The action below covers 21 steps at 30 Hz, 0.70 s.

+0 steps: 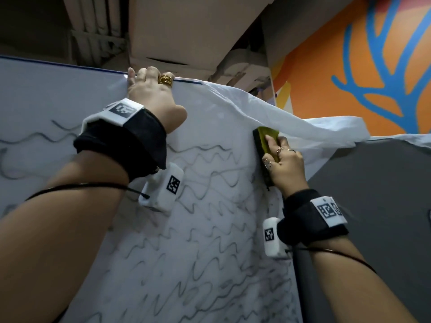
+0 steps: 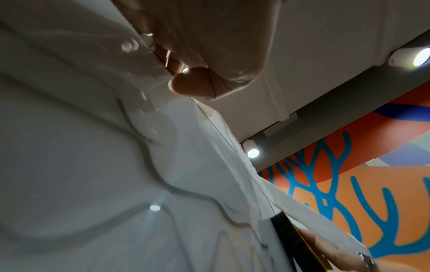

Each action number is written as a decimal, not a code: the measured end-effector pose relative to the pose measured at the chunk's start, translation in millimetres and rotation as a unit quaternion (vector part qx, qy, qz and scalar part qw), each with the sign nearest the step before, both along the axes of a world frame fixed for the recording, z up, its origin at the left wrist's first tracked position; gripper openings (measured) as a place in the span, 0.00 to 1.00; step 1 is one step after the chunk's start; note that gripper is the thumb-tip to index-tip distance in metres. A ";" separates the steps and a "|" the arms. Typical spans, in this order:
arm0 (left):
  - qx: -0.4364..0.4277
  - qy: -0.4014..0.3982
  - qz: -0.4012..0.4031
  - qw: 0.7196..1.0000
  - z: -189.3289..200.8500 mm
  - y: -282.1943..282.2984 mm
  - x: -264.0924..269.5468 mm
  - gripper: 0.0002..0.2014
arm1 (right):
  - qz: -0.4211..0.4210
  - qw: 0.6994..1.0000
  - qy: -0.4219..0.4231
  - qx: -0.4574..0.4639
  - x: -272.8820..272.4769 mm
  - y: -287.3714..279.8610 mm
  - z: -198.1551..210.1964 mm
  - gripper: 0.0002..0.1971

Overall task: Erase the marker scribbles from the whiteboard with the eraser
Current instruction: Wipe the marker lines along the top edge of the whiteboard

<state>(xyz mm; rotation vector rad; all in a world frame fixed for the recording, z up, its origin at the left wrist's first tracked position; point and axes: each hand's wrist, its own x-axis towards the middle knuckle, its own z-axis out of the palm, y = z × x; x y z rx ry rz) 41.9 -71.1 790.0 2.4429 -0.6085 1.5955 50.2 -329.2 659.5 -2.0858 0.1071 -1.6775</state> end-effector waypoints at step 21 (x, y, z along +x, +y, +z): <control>0.021 0.005 -0.008 1.000 -1.5 6.9 1.1 0.45 | 0.107 0.984 -0.081 -0.114 3.6 67.3 -51.2 0.30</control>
